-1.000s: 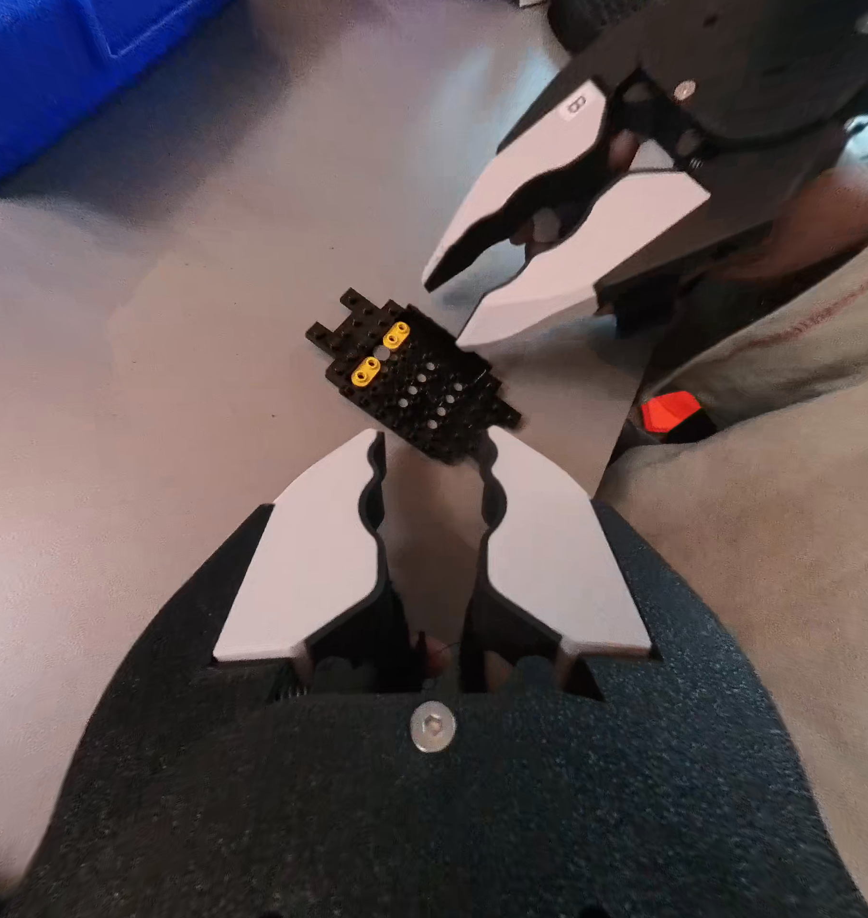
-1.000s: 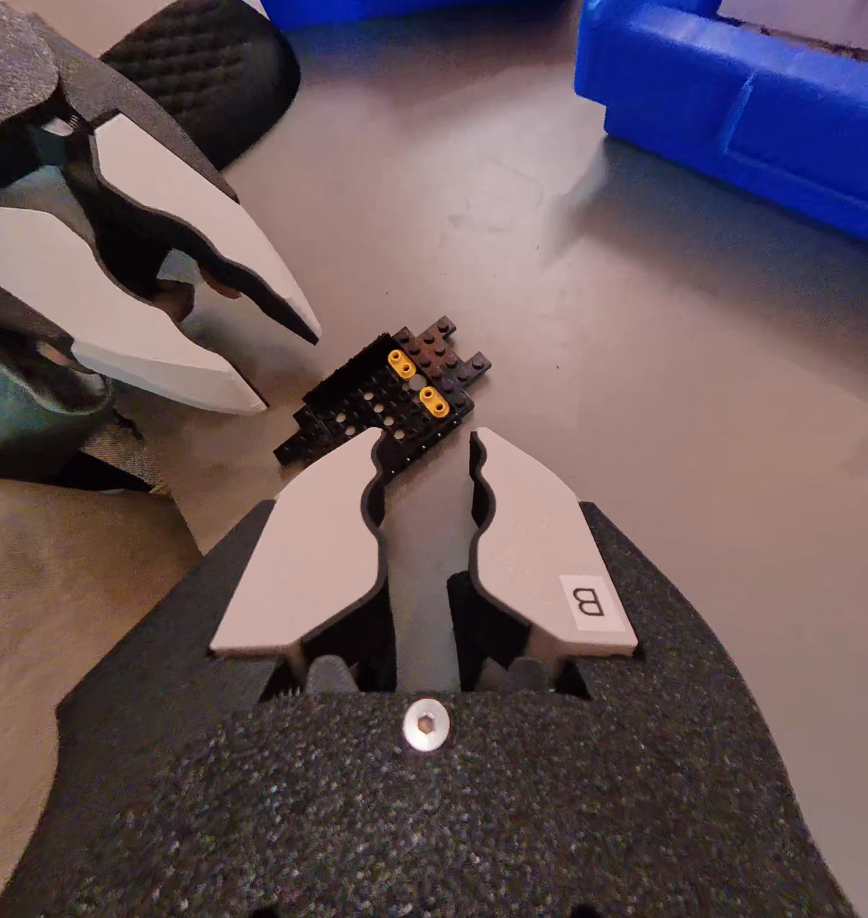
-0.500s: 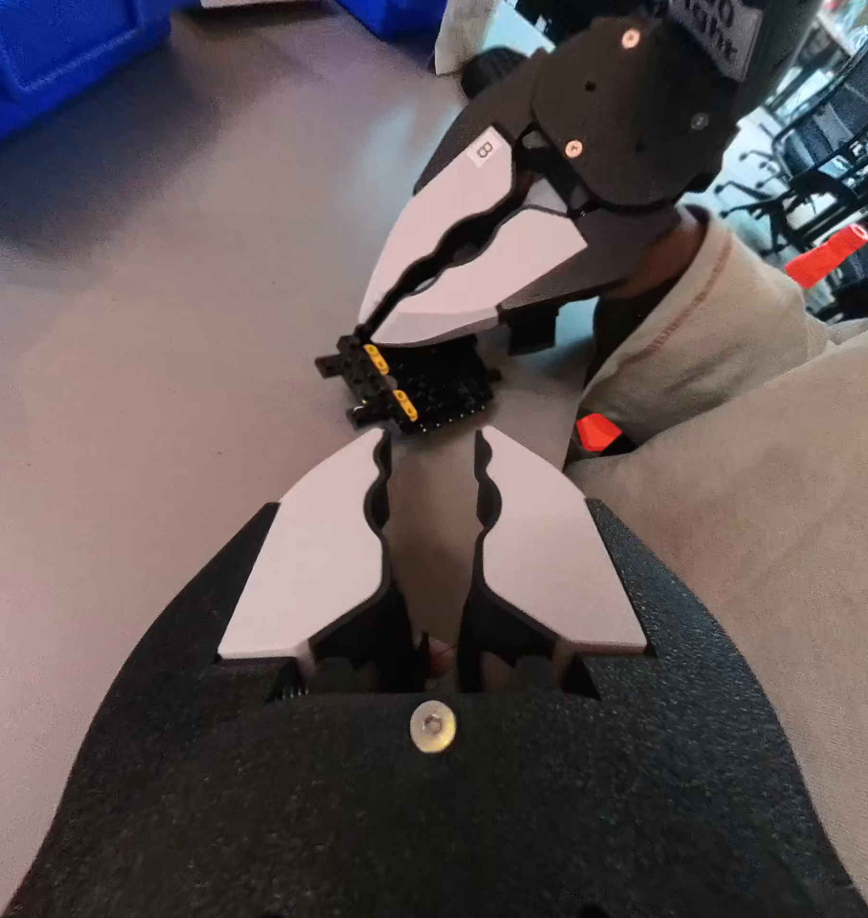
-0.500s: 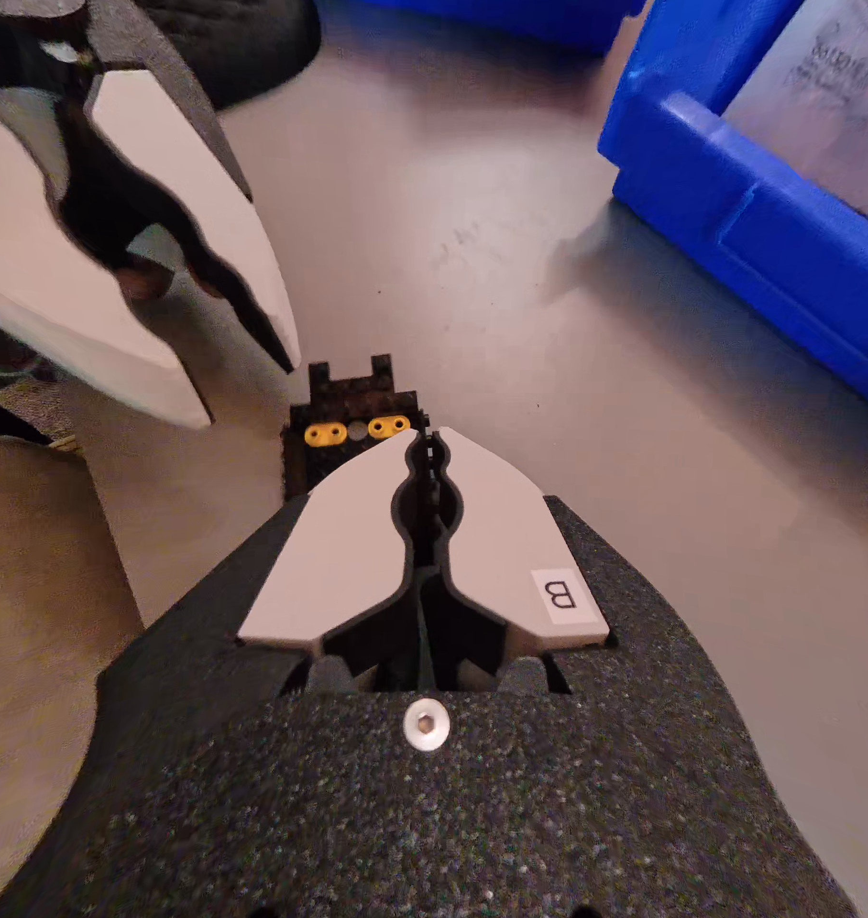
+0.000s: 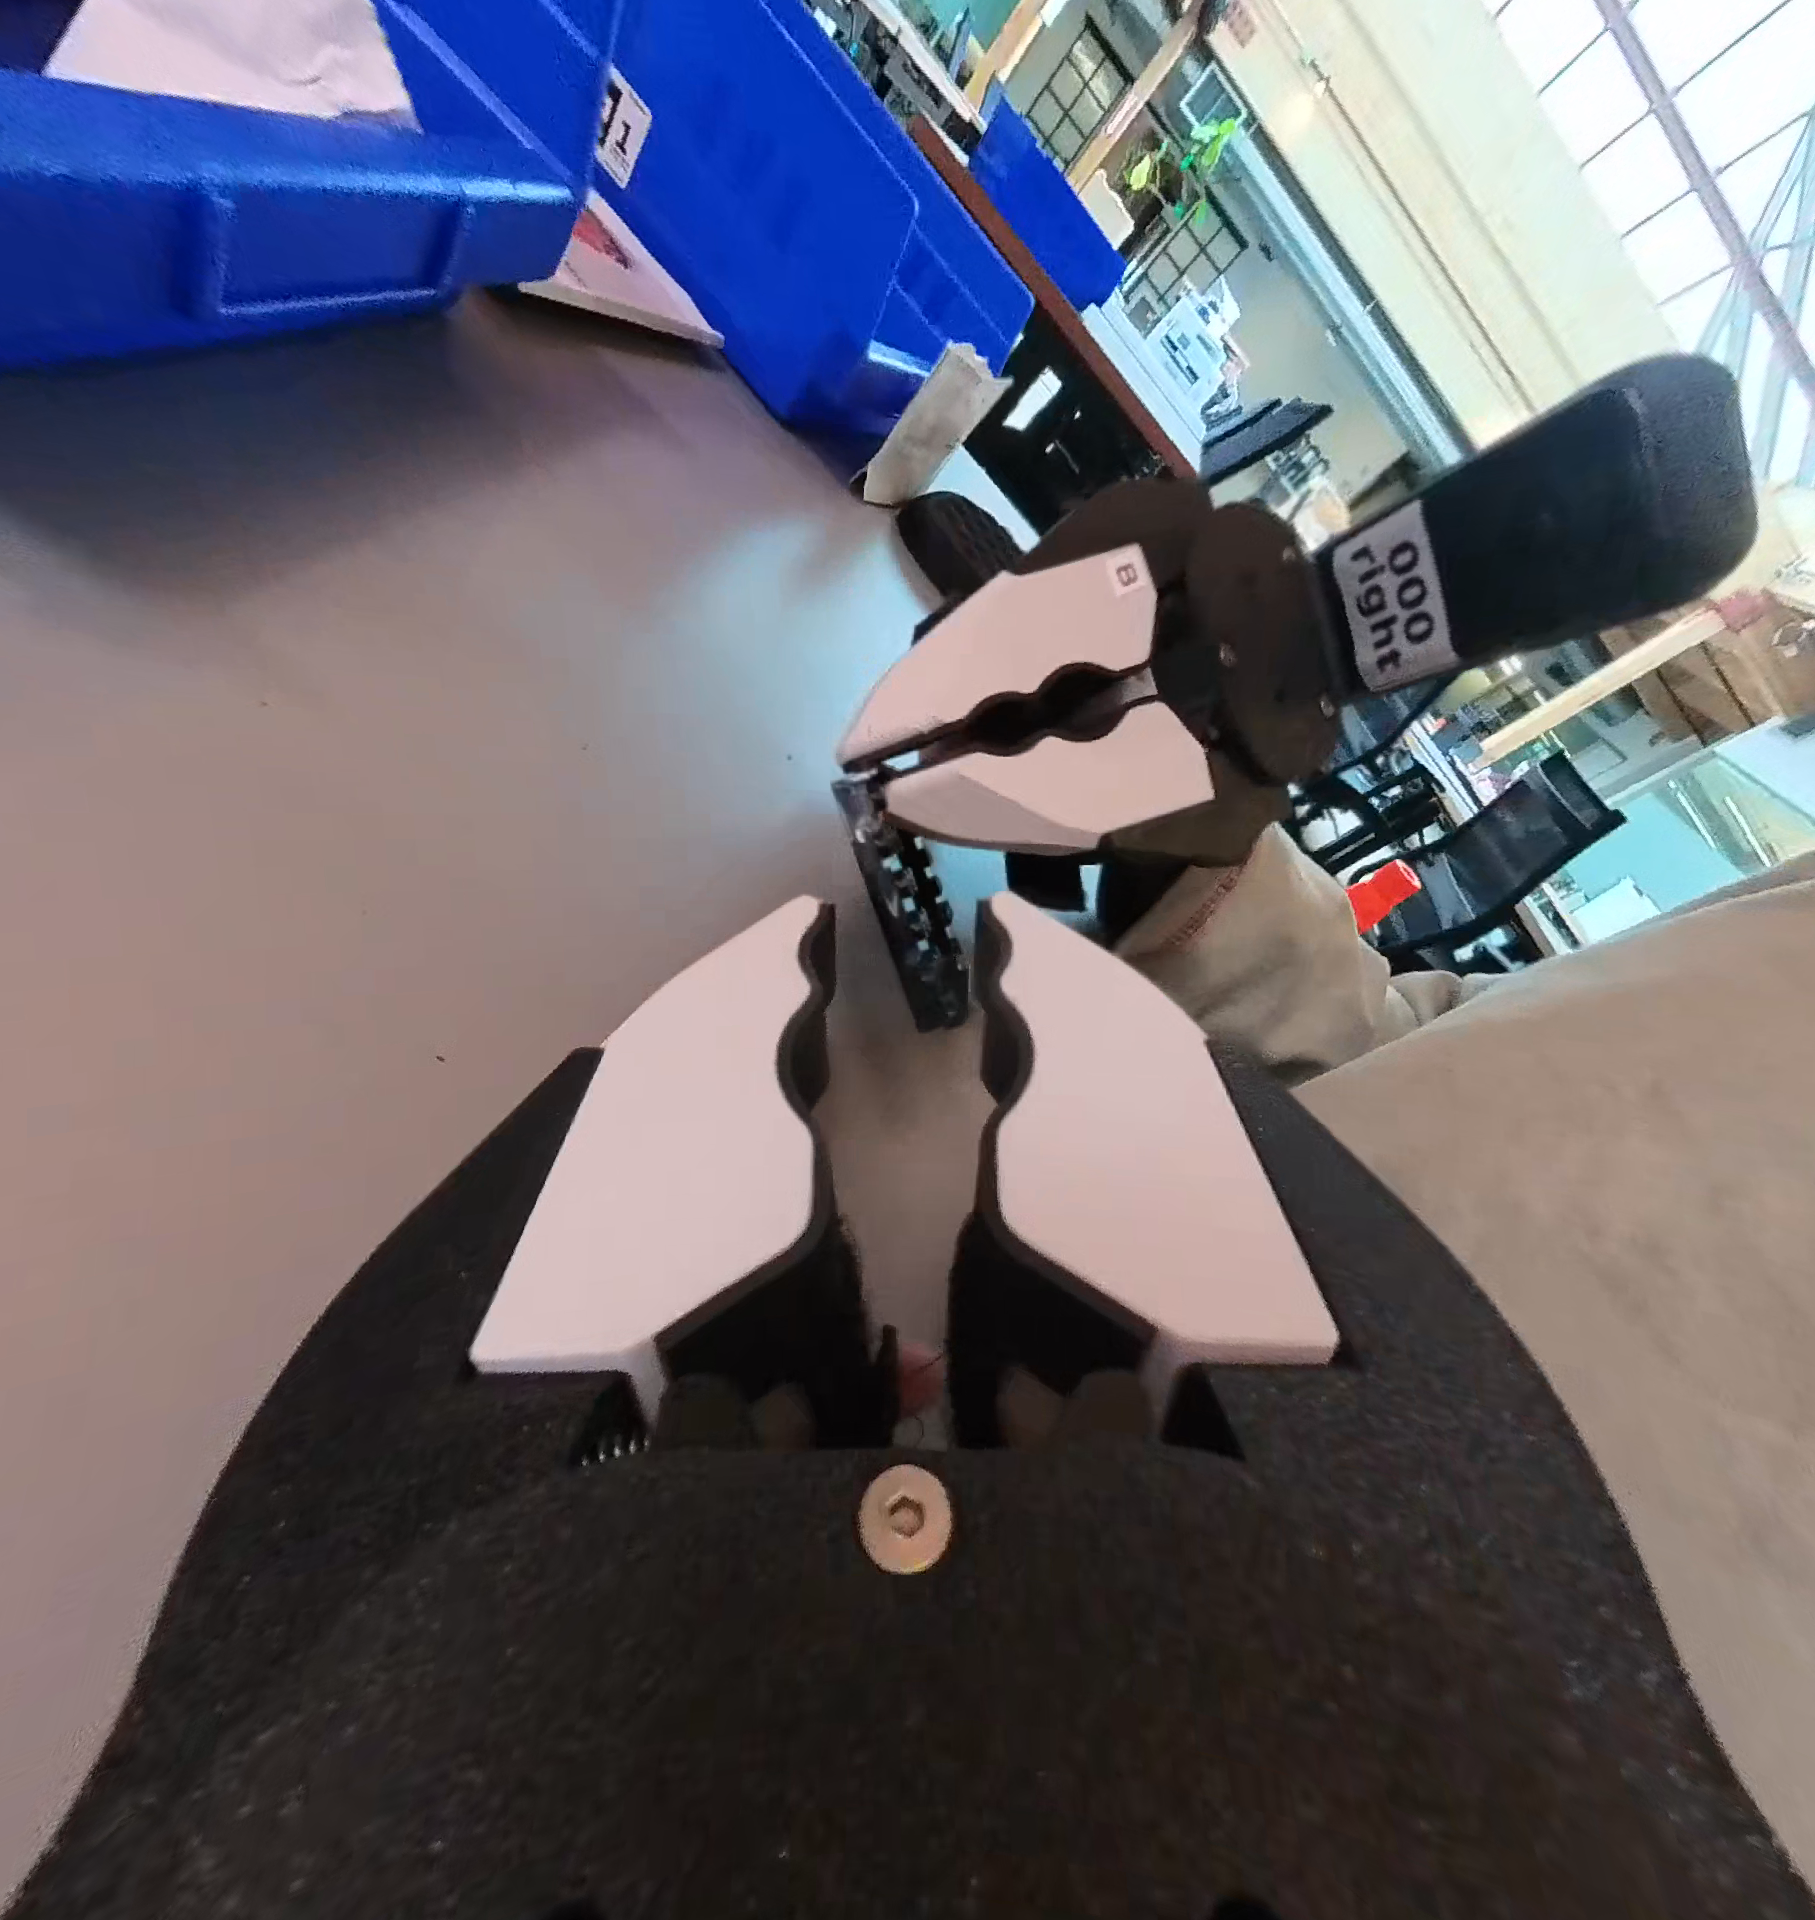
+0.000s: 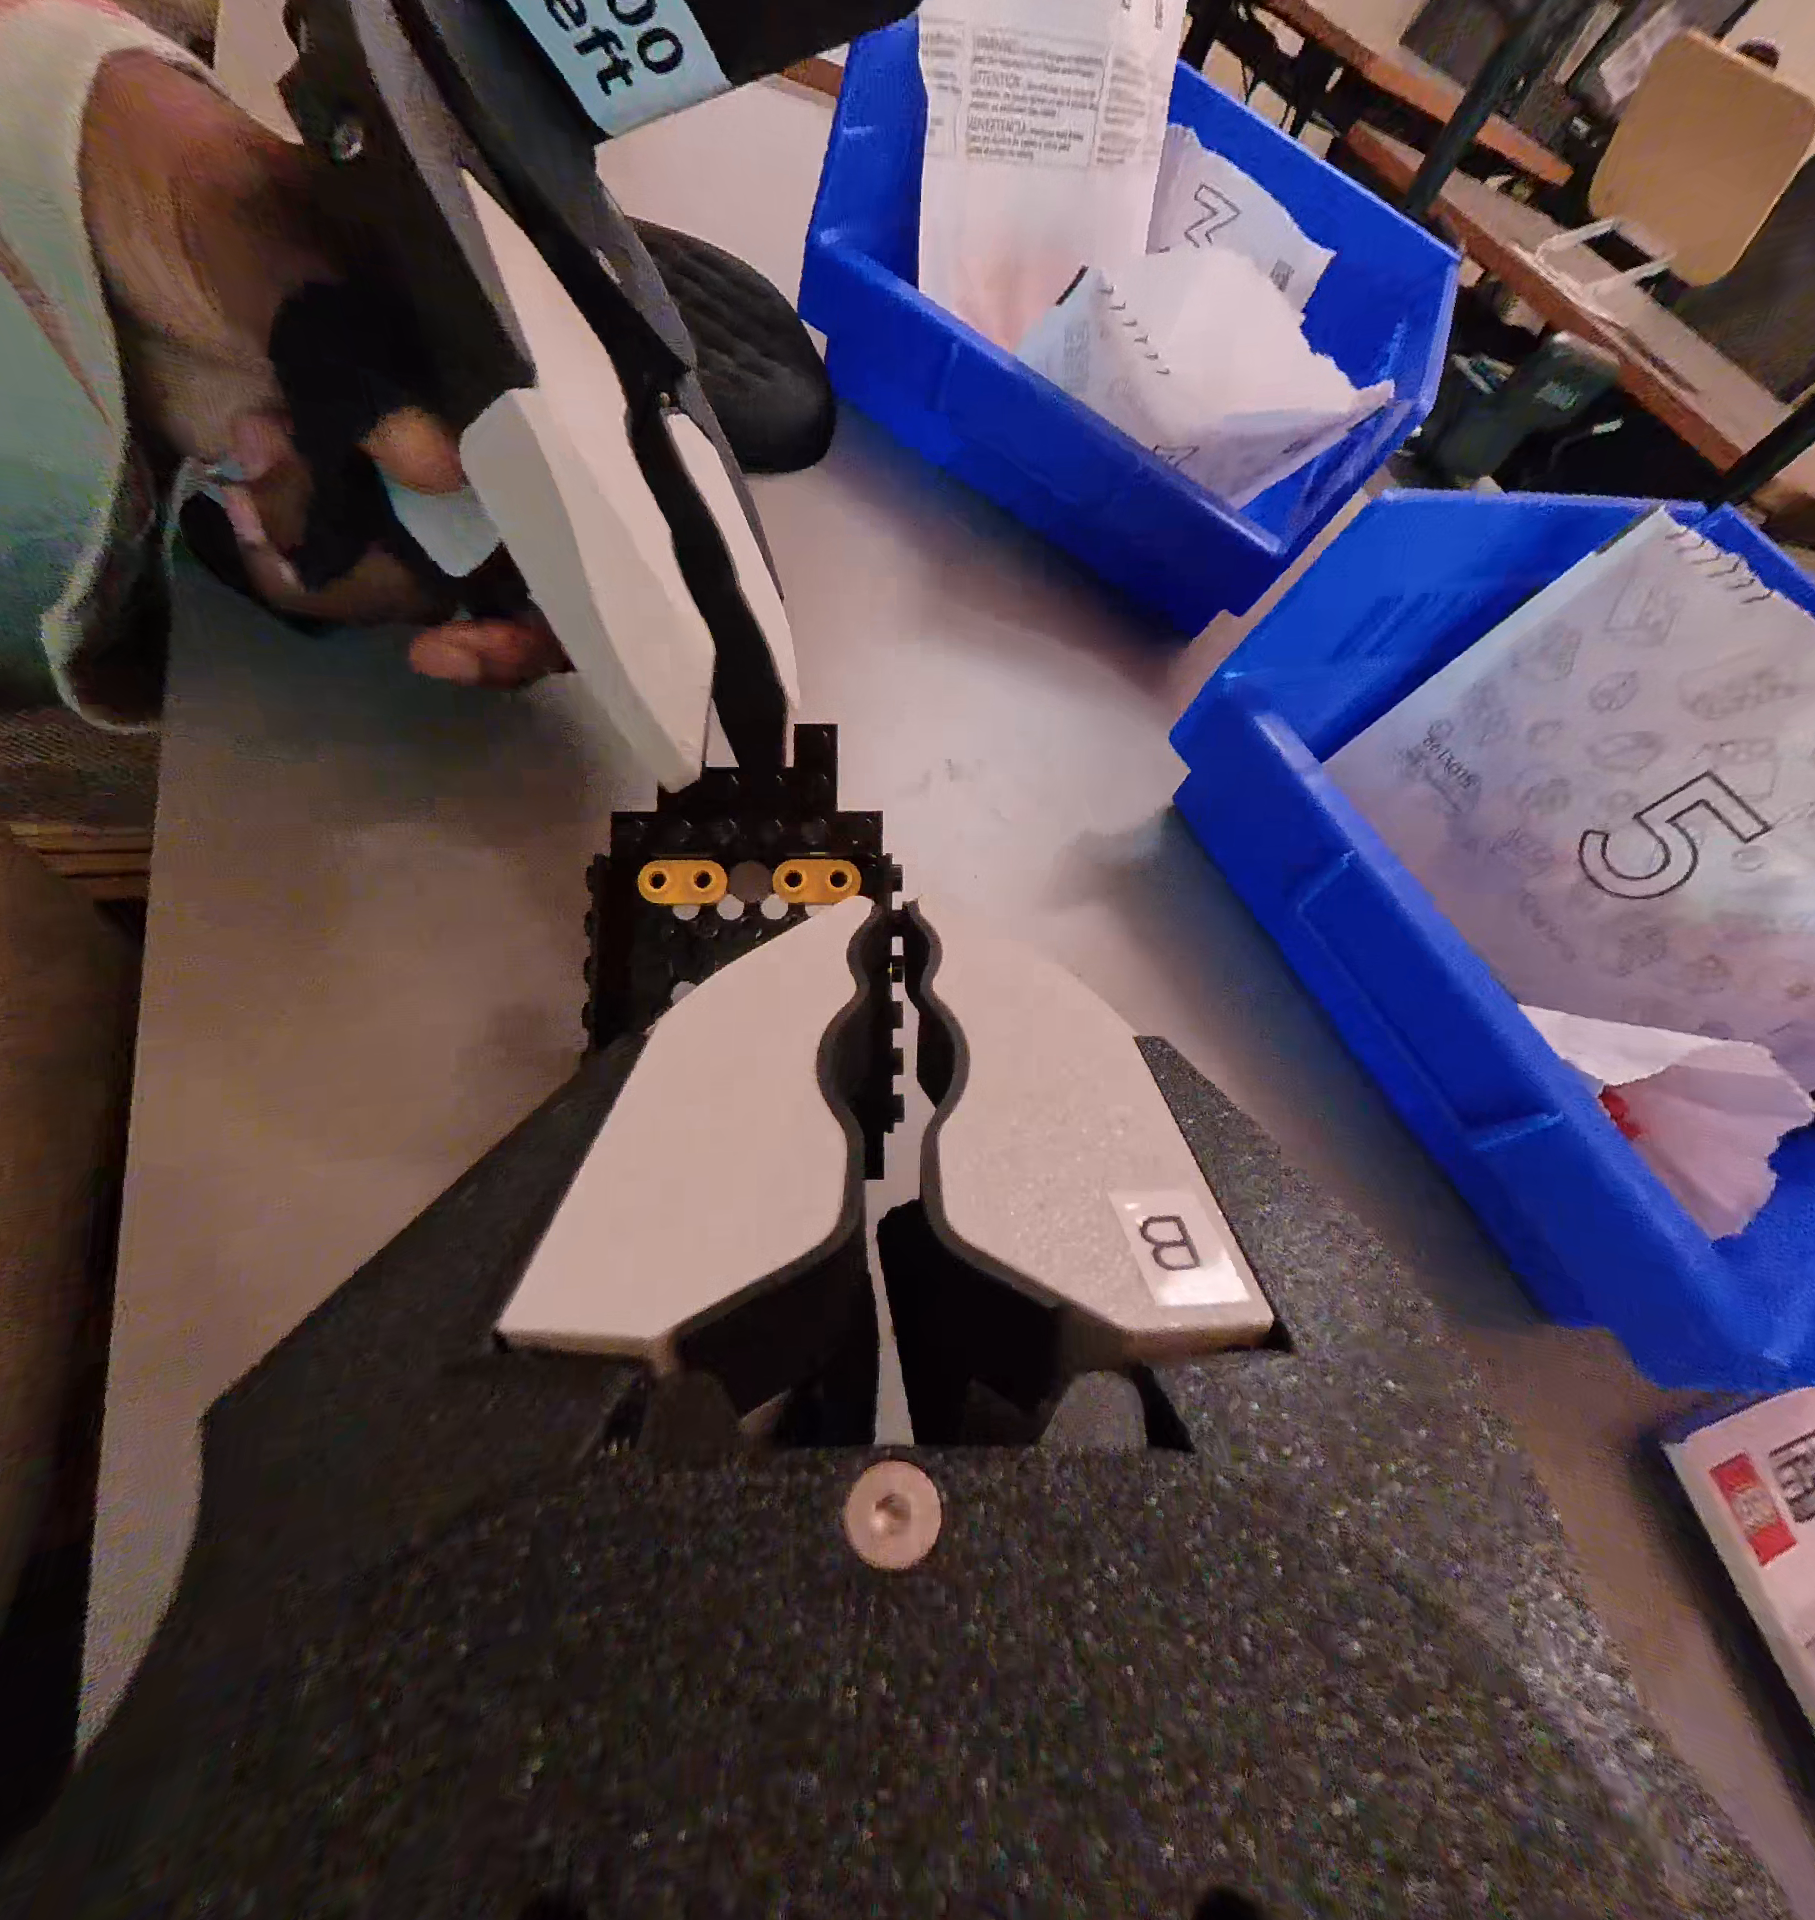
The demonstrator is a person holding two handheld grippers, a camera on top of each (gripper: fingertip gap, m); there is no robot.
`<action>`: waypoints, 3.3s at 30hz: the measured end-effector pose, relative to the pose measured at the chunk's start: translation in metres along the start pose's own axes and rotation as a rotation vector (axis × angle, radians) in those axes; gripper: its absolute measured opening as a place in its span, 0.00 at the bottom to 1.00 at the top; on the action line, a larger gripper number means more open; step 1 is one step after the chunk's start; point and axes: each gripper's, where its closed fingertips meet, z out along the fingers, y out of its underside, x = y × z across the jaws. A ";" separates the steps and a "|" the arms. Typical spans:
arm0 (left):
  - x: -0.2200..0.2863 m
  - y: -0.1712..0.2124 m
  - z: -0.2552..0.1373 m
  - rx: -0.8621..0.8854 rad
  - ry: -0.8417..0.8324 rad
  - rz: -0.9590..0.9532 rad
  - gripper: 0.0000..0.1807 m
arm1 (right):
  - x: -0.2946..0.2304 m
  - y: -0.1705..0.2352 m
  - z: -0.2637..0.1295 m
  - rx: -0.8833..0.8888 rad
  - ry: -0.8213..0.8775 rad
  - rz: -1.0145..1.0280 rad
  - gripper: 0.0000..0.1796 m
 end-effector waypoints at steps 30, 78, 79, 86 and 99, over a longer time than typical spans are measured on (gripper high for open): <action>-0.001 -0.041 -0.014 0.340 -0.158 0.214 0.04 | 0.012 -0.047 0.007 0.396 0.038 0.746 0.04; -0.007 0.008 -0.003 -0.095 -0.126 0.198 0.04 | 0.028 -0.022 -0.029 0.100 0.116 0.297 0.33; -0.003 0.014 -0.001 -0.140 -0.097 0.210 0.04 | 0.023 -0.014 -0.023 0.047 0.039 0.299 0.35; 0.007 -0.014 -0.004 -0.062 -0.090 0.324 0.07 | -0.011 -0.021 -0.008 0.123 -0.354 0.538 0.05; 0.031 -0.053 0.000 0.364 0.071 0.132 0.07 | 0.022 -0.059 -0.015 0.702 -0.271 1.143 0.05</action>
